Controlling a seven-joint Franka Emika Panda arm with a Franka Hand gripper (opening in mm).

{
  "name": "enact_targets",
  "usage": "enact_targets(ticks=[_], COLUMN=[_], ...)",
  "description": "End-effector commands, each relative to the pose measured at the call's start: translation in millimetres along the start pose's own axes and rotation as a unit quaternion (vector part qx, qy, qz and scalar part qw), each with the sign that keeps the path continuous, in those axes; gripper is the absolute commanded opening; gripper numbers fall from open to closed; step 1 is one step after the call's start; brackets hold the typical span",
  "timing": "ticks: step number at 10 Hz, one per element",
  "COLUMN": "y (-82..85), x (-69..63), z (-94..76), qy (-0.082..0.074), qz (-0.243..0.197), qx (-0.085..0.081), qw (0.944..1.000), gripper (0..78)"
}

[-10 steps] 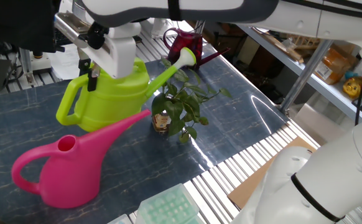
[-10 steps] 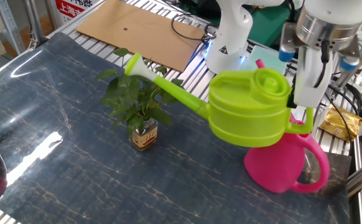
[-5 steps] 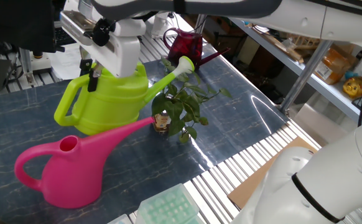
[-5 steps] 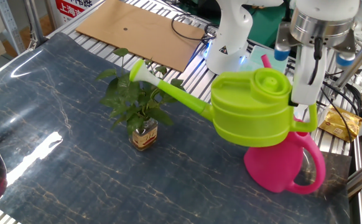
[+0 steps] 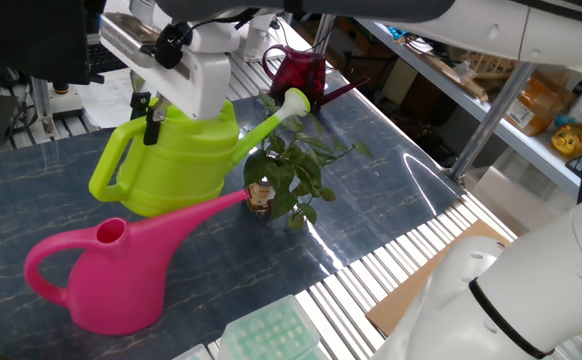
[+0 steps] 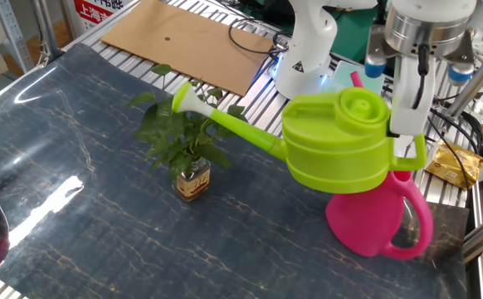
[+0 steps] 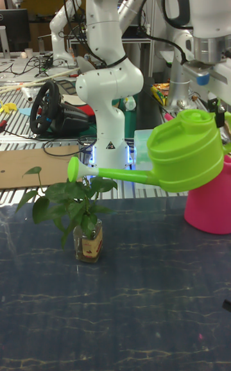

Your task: Water the plant

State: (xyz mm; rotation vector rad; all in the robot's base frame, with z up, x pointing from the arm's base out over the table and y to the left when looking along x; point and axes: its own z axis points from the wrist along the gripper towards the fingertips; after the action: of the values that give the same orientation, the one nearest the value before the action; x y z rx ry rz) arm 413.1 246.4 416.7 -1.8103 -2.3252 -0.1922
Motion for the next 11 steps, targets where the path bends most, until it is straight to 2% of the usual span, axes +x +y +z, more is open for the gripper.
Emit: enact_targets(ticks=[1, 6, 11], y=[-1.4, -3.8, -3.8], x=[-0.1, -1.1, -1.1], z=[-5.3, -10.2, -10.2], qy=[0.011, 0.024, 0.021], qz=[0.008, 0.025, 0.020], qx=[-0.006, -0.008, -0.008], qw=[0.9999, 0.9994, 0.9995], gripper=[1.3, 1.3, 1.3])
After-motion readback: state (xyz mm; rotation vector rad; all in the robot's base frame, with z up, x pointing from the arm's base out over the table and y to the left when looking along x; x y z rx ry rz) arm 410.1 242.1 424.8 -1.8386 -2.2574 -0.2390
